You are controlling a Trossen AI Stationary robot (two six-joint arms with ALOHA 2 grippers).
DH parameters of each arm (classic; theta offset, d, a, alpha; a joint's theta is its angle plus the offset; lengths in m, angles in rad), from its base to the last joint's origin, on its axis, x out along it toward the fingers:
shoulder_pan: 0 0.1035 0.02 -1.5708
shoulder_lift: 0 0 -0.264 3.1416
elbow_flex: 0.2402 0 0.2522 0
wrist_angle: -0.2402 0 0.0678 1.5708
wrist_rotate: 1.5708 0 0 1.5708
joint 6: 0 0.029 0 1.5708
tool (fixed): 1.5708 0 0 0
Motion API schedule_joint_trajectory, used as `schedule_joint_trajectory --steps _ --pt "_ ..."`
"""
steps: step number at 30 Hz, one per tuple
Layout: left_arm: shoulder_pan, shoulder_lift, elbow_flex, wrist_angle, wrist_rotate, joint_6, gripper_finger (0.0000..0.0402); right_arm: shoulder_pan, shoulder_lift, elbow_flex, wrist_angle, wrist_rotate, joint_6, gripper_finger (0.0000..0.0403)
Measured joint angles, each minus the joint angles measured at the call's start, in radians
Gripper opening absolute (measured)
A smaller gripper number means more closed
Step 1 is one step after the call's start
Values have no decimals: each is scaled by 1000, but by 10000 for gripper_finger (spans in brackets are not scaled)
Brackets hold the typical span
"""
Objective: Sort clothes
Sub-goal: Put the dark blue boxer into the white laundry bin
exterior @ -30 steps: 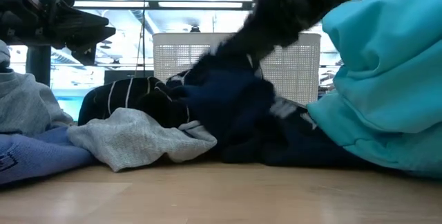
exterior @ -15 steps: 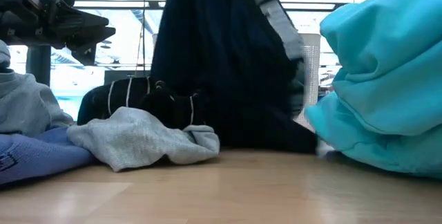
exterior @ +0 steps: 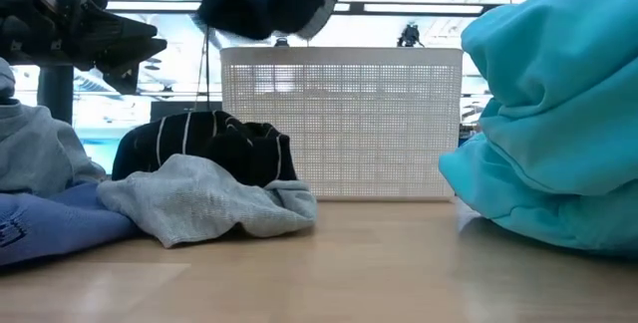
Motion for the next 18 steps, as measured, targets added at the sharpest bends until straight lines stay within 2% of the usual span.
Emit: schedule_joint_trajectory --steps 7,12,18 --pt "0 0 0 -1 0 0 127 -160 0 93 0 0 23 1" --pt "0 0 0 0 0 0 127 -266 1 96 -31 -40 164 2" --pt "0 0 0 -1 0 0 127 -362 1 96 -208 -61 324 6"
